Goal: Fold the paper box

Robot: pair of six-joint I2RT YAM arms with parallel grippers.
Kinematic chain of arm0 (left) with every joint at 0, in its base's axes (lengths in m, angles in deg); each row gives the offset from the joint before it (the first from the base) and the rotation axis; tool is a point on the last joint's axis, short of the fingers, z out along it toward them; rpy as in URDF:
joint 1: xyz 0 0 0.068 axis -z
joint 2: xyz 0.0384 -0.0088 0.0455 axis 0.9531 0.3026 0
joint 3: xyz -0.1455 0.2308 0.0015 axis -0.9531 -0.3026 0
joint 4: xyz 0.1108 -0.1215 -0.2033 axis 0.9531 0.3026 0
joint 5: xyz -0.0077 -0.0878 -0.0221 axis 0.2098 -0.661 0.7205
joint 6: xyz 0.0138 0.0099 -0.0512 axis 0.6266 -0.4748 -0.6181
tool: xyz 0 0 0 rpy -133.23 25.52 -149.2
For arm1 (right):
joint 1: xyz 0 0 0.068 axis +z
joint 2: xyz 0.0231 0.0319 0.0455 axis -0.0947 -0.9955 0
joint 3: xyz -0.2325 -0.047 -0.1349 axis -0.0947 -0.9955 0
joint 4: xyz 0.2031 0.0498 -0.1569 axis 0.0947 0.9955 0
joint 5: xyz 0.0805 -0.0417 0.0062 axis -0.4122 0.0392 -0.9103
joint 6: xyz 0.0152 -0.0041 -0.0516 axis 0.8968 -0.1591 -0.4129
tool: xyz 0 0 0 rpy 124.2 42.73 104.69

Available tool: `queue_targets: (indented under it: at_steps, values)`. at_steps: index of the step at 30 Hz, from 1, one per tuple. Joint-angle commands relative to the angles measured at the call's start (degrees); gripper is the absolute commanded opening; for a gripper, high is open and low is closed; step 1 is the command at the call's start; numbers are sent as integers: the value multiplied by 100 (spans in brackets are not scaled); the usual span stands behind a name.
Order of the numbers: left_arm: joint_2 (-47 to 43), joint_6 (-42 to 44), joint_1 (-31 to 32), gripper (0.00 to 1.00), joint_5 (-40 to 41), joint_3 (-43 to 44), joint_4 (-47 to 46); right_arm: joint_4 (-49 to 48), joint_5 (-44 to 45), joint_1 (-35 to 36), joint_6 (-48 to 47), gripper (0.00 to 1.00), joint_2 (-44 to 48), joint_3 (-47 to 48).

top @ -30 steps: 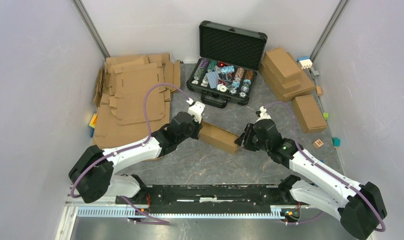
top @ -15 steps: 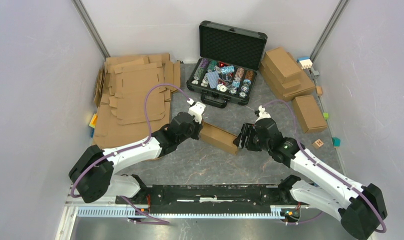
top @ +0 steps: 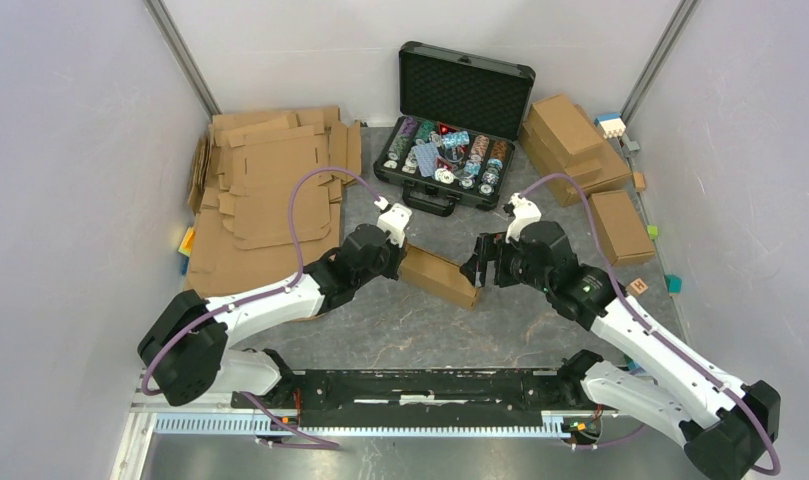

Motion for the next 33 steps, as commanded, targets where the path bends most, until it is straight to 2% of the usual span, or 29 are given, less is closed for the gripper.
queue_targets:
  at_steps: [1, 6, 12, 21, 25, 30, 33]
  values:
    - [5, -76, 61, 2, -2, 52, -73, -446, -326, 3, -990, 90, 95, 269]
    - [29, -67, 61, 2, -3, 58, -73, -331, -350, 4, -1791, 78, -326, 581]
    - [53, -63, 61, 2, 15, 65, -73, -685, -266, 7, -1849, 51, -323, 209]
    - [89, -67, 70, 2, 15, 79, -65, -1038, -524, 8, -1970, 48, -371, -469]
    - [102, -71, 70, 2, 20, 79, -71, -1208, -771, 8, -1948, 25, -356, -765]
    - [176, -76, 85, 2, -12, 107, -65, -1243, -828, 7, -1967, 28, -384, -945]
    - [199, -76, 105, 2, -11, 118, -65, -1216, -843, 11, -2017, 42, -371, -1026]
